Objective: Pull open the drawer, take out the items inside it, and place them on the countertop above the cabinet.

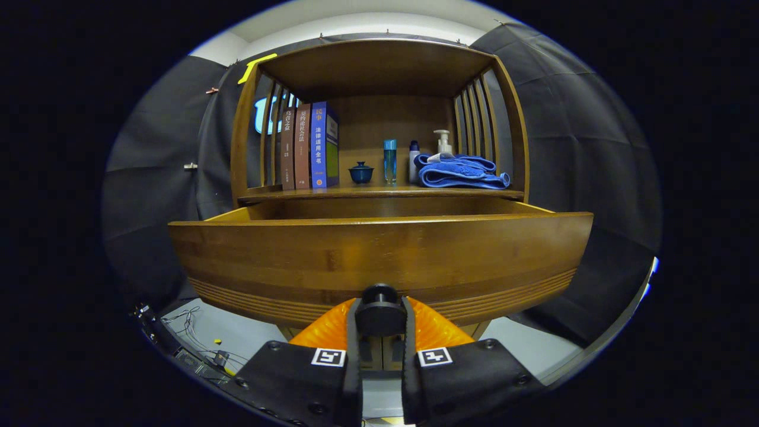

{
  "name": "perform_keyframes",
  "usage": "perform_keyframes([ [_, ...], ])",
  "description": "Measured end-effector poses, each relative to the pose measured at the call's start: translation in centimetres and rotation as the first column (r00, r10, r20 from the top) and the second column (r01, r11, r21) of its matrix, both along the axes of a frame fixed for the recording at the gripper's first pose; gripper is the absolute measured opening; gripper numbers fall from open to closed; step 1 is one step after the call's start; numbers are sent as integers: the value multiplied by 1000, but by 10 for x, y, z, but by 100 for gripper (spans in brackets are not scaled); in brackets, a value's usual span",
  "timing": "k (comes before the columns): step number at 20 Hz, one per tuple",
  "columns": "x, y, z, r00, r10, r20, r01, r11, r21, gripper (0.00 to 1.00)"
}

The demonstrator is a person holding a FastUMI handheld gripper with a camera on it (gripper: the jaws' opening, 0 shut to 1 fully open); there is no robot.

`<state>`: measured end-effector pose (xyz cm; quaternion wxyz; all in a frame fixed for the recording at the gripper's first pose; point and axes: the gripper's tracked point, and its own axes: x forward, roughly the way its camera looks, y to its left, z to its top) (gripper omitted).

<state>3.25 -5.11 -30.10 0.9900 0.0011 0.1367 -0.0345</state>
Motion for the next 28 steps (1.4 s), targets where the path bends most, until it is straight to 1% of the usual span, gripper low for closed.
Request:
perform_keyframes([
  [5, -28, 0, -3, 1000, -7, -14, 7, 1000, 7, 30],
  [9, -33, 1, -4, 1000, 0, -20, 0, 1000, 10, 30],
  [12, -34, 1, -8, 1000, 10, -28, -10, 1000, 15, 48],
  [15, -42, 7, -10, 997, 59, -55, -57, 998, 28, 85],
  [16, -47, 6, -2, 996, 67, -53, -65, 997, 30, 98],
  [19, -58, -1, 31, 995, 85, -53, -85, 996, -2, 98],
  [21, -63, 3, 70, 992, 121, -19, -121, 993, 3, 98],
  [23, -60, 8, 113, 989, 147, 5, -147, 989, 20, 98],
  [25, -49, 13, 137, 985, 172, -22, -170, 984, 51, 97],
  [26, -42, 14, 148, 984, 173, -48, -170, 983, 63, 98],
  [28, -26, 14, 159, 973, 182, -139, -174, 983, 64, 97],
])
